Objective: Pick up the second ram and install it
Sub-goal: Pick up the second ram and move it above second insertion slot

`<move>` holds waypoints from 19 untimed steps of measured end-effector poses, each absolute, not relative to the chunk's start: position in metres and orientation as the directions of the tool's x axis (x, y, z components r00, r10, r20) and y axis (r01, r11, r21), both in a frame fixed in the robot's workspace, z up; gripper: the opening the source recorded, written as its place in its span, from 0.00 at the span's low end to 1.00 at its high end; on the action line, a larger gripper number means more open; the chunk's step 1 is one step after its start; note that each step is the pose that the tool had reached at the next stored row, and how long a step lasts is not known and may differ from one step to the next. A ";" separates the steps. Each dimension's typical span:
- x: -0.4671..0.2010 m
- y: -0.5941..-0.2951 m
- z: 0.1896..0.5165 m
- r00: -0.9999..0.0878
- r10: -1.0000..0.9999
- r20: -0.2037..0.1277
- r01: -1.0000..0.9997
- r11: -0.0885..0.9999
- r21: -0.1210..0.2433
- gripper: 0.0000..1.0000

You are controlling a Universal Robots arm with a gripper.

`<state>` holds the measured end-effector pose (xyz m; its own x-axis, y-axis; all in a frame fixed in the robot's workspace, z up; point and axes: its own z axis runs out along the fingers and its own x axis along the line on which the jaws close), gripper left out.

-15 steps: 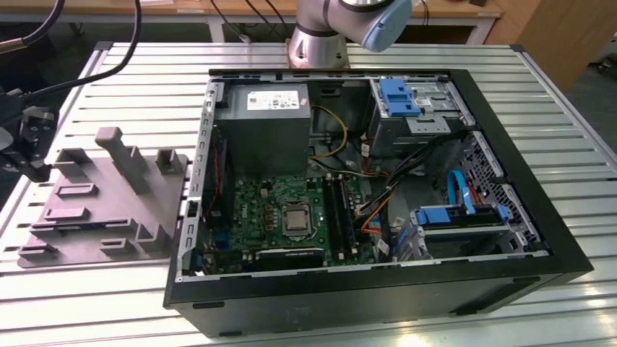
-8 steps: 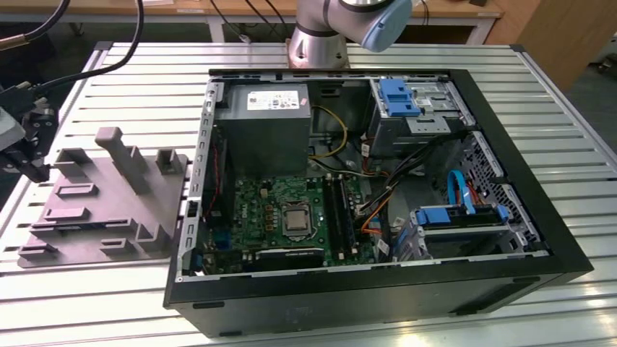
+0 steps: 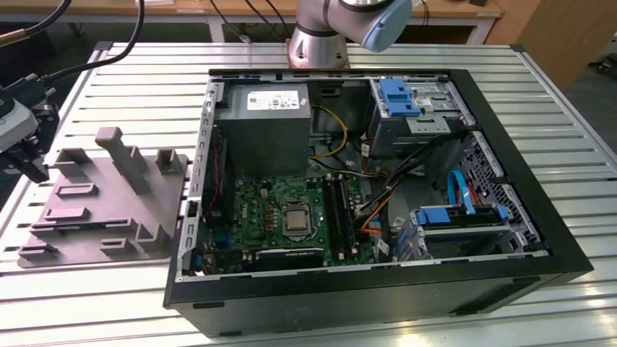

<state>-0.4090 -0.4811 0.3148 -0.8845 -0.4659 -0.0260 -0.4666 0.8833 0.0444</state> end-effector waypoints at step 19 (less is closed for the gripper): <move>-0.409 -0.481 0.313 -0.674 -0.738 -0.026 -0.739 0.673 0.044 0.10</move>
<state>-0.4090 -0.4811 0.3134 -0.6740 -0.7383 -0.0259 -0.7386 0.6727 0.0444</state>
